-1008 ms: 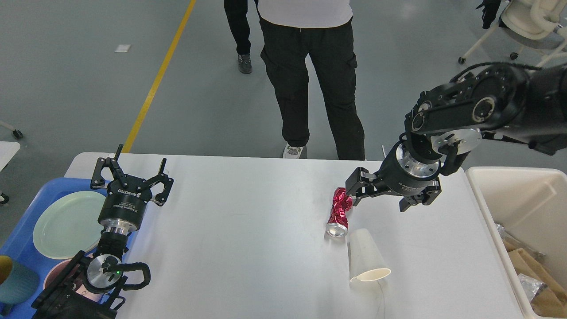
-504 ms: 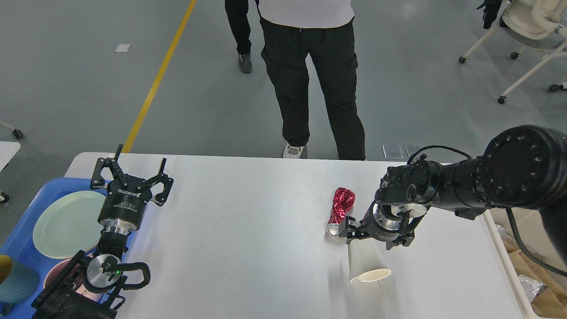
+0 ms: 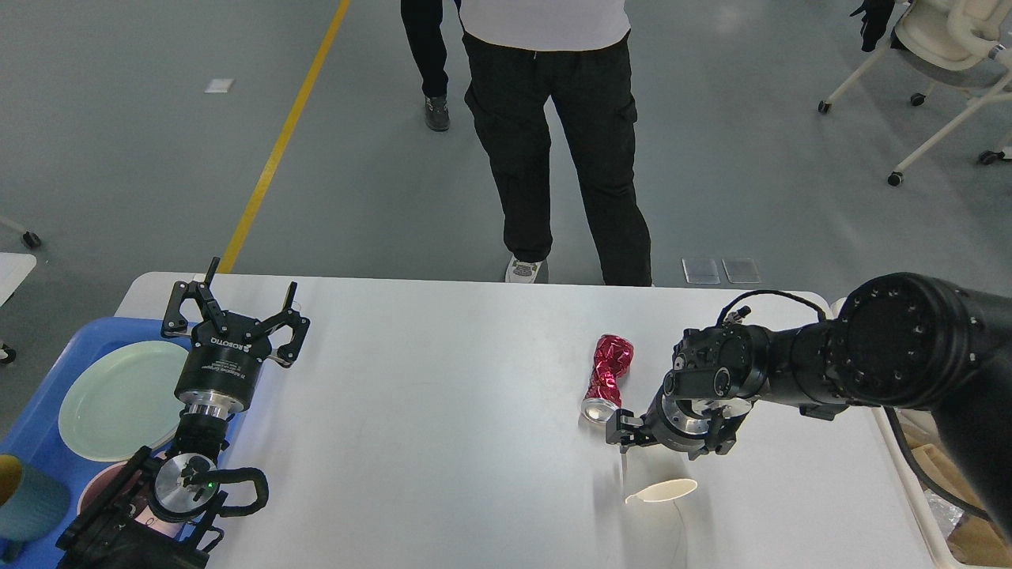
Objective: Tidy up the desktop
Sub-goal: 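Lower the right gripper and grasp the white paper cup, then lift the paper cup and carry it into the white bin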
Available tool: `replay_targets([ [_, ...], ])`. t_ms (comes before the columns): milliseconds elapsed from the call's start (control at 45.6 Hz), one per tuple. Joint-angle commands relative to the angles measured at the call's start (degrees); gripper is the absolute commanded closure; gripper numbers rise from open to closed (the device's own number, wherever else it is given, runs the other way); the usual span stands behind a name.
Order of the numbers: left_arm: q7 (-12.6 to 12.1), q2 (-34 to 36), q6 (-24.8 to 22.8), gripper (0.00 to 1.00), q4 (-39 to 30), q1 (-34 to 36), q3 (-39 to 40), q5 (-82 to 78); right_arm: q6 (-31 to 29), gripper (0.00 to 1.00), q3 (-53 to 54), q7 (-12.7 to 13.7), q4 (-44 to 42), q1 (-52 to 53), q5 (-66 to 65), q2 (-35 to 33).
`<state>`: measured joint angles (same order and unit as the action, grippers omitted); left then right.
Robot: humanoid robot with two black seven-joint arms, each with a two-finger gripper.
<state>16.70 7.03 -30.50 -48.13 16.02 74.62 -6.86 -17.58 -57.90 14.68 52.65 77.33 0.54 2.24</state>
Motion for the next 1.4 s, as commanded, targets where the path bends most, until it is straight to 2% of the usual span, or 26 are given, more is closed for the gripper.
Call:
replay_targets([
  [0, 0.00, 0.00, 0.00, 0.04, -0.03, -0.03, 0.00, 0.00, 0.27, 0.02, -0.02, 0.00, -0.09, -0.42, -0.10, 0.05],
  [175, 0.00, 0.00, 0.00, 0.04, 0.05, 0.06, 0.00, 0.00, 2.11, 0.08, -0.02, 0.00, -0.09, -1.21, -0.10, 0.05],
  [241, 0.00, 0.00, 0.00, 0.04, 0.05, -0.03, 0.00, 0.00, 2.20, 0.23, -0.02, 0.00, -0.09, -1.74, -0.10, 0.05],
  [372, 0.00, 0.00, 0.00, 0.04, -0.03, -0.03, 0.00, 0.00, 1.94, 0.64, 0.07, 0.00, 0.26, -1.74, 0.07, 0.05],
  [570, 0.00, 0.00, 0.09, 0.04, 0.05, -0.03, 0.00, 0.00, 1.50, 1.00, 0.16, -0.09, 1.40, -0.86, 0.07, 0.05],
  [723, 0.00, 0.00, 0.09, 0.04, 0.05, -0.03, 0.00, 0.00, 1.24, 1.00, 0.07, 0.00, 1.93, 0.10, 0.07, -0.31],
  [854, 0.00, 0.00, 0.00, 0.04, 0.05, 0.06, 0.00, 0.00, -2.72, 1.00, 0.33, -0.09, 2.11, 1.25, 0.07, -0.57],
  [1227, 0.00, 0.00, 0.00, 0.04, 0.05, -0.03, 0.00, 0.00, -3.33, 1.00, 0.86, 0.00, 3.51, 3.27, 1.04, -1.62],
  [1314, 0.00, 0.00, 0.00, 0.04, 0.05, -0.03, 0.00, 0.00, -5.00, 1.00, 0.86, 0.00, 5.35, 5.28, 1.30, -2.85],
  [1380, 0.00, 0.00, 0.00, 0.04, 0.05, -0.03, 0.00, 0.00, -5.44, 1.00, 0.77, -0.35, 10.35, 10.37, 2.97, -6.18],
])
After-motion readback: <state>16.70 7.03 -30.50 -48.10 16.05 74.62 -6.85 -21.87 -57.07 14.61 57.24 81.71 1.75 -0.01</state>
